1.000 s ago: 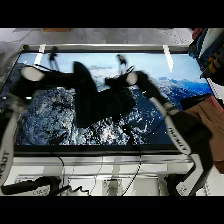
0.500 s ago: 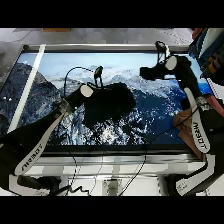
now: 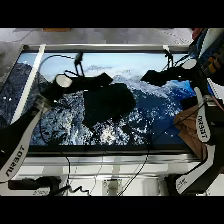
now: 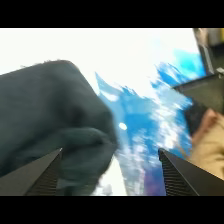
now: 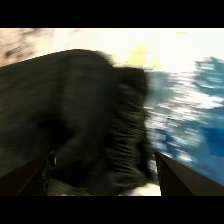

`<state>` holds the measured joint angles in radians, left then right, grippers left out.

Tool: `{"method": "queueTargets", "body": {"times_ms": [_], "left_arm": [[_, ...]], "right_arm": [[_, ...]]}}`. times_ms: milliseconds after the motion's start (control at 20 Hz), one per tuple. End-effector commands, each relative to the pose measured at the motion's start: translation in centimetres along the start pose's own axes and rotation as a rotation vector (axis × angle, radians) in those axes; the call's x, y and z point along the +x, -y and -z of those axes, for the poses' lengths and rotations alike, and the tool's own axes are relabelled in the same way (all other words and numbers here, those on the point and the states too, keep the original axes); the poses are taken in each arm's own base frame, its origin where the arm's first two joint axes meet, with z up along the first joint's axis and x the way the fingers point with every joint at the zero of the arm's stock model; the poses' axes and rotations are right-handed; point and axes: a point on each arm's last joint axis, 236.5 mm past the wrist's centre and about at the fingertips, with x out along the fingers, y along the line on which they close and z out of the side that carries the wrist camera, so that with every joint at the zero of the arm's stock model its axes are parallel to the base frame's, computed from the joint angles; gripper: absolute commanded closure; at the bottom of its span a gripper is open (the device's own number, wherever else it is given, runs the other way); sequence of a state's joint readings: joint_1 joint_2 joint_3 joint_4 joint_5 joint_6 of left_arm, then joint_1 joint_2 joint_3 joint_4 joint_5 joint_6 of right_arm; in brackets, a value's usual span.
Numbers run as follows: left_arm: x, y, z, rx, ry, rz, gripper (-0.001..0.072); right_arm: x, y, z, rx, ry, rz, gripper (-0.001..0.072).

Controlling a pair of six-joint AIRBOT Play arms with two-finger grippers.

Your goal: Fold the clothes and pants, and hang the long-sleeved shirts on hangers.

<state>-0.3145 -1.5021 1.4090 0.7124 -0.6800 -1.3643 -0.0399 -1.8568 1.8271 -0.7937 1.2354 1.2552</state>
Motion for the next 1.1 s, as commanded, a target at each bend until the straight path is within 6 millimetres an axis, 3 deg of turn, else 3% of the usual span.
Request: {"method": "queueTargets", "body": {"times_ms": [0, 150, 250, 300, 550, 600, 650, 700, 850, 1050], "left_arm": [[-2.4, -3.5, -1.2, 0.002, -0.011, -0.061, 0.0015], [-3.2, -4.9, -0.7, -0.013, -0.055, -0.075, 0.0036], [-3.3, -6.4, -0.3, 0.048, -0.073, -0.137, 0.0334], [-3.1, -7.0, 0.3, 0.088, -0.096, -0.167, 0.0364], [-0.3, -7.4, 3.7, 0.180, -0.192, -0.207, 0.0366], [0.7, -7.7, 4.6, 0.190, -0.214, -0.211, 0.0385], [2.0, -7.9, 5.8, 0.190, -0.238, -0.210, 0.0475], [3.2, -8.1, 6.8, 0.193, -0.252, -0.210, 0.0499], [6.7, -8.3, 10.3, 0.204, -0.304, -0.205, 0.0499], [9.4, -5.4, 15.9, 0.256, -0.408, -0.157, 0.0578]], "right_arm": [[4.4, -2.9, 0.6, -0.087, -0.014, -0.012, -0.0007], [7.3, -3.9, 0.7, -0.197, -0.001, 0.117, 0.0002], [8.3, -4.7, 0.7, -0.237, 0.009, 0.143, 0.0009], [8.4, -4.6, 1.0, -0.253, -0.004, 0.158, 0.0016], [9.3, -0.6, 4.5, -0.280, -0.163, 0.260, 0.0019], [9.7, 0.1, 4.5, -0.275, -0.165, 0.277, 0.0019], [10.1, 1.0, 4.1, -0.251, -0.148, 0.295, 0.0019], [10.3, 1.7, 3.6, -0.217, -0.130, 0.301, 0.0019], [10.9, 4.0, 3.6, -0.094, -0.150, 0.296, 0.0019], [10.8, 5.5, 4.8, 0.058, -0.211, 0.186, 0.0020]]}}
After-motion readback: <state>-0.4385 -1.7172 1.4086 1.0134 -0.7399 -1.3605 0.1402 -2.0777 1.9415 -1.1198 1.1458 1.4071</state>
